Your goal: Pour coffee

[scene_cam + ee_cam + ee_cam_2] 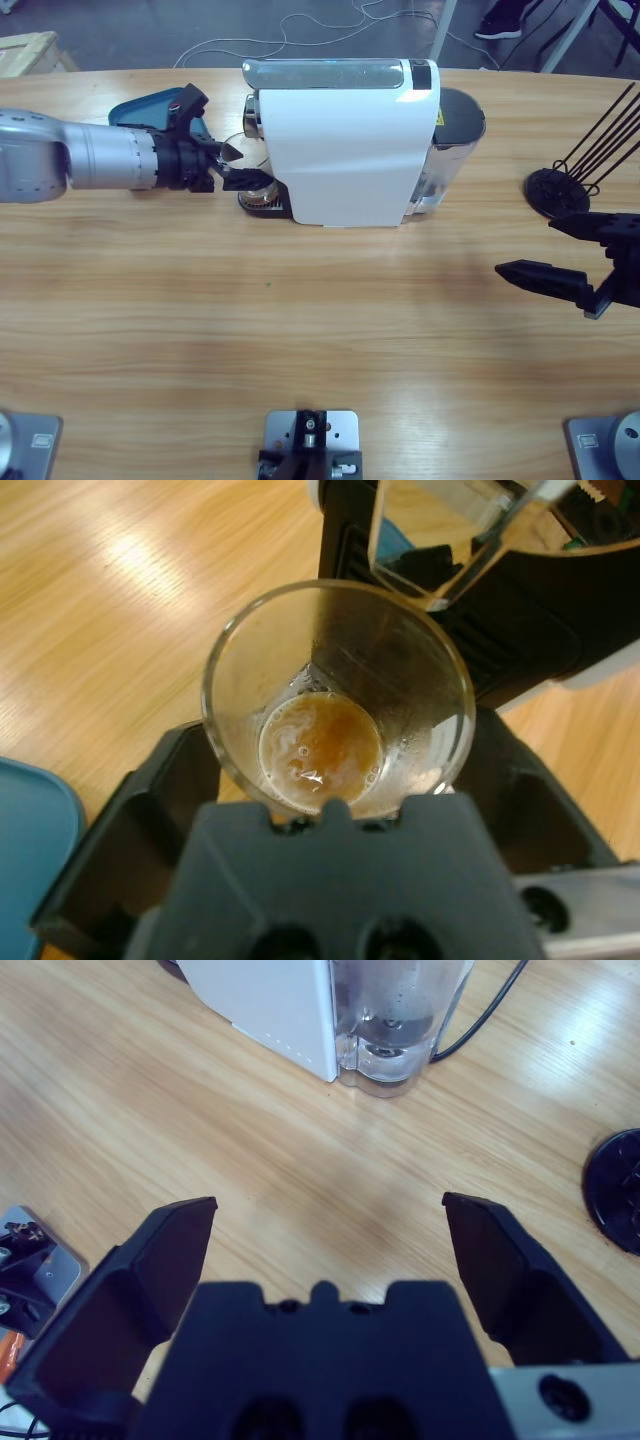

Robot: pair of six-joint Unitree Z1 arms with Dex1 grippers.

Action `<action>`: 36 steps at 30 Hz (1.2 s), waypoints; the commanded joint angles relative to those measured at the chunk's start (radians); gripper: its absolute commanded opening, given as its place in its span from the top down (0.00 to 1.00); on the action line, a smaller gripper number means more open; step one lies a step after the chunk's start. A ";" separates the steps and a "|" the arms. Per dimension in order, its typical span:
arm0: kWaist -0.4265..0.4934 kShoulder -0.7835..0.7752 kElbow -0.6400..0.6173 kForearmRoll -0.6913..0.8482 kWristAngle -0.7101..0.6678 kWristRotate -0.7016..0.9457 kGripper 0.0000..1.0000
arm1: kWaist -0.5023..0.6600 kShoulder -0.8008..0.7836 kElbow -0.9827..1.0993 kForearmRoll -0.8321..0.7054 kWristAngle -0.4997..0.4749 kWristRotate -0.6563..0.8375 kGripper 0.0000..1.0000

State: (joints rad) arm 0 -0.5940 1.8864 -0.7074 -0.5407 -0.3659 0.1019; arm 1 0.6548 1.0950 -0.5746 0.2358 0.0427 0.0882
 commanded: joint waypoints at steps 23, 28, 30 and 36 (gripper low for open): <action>0.277 -0.197 0.162 -0.024 0.077 -0.008 0.65 | 0.008 -0.001 0.028 -0.013 0.014 -0.015 0.00; 0.323 -0.205 0.162 -0.022 0.104 -0.008 0.65 | 0.008 -0.001 0.027 -0.013 0.014 -0.015 0.00; 0.349 -0.172 0.161 -0.022 0.119 -0.014 0.65 | 0.008 -0.004 0.028 -0.013 0.014 -0.015 0.00; 0.382 -0.062 0.154 -0.058 0.146 -0.039 0.64 | 0.007 -0.009 0.029 -0.013 0.016 -0.015 0.00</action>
State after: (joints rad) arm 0 -0.2418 1.7197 -0.5668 -0.5595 -0.2514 0.0798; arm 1 0.6548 1.0950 -0.5746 0.2355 0.0427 0.0872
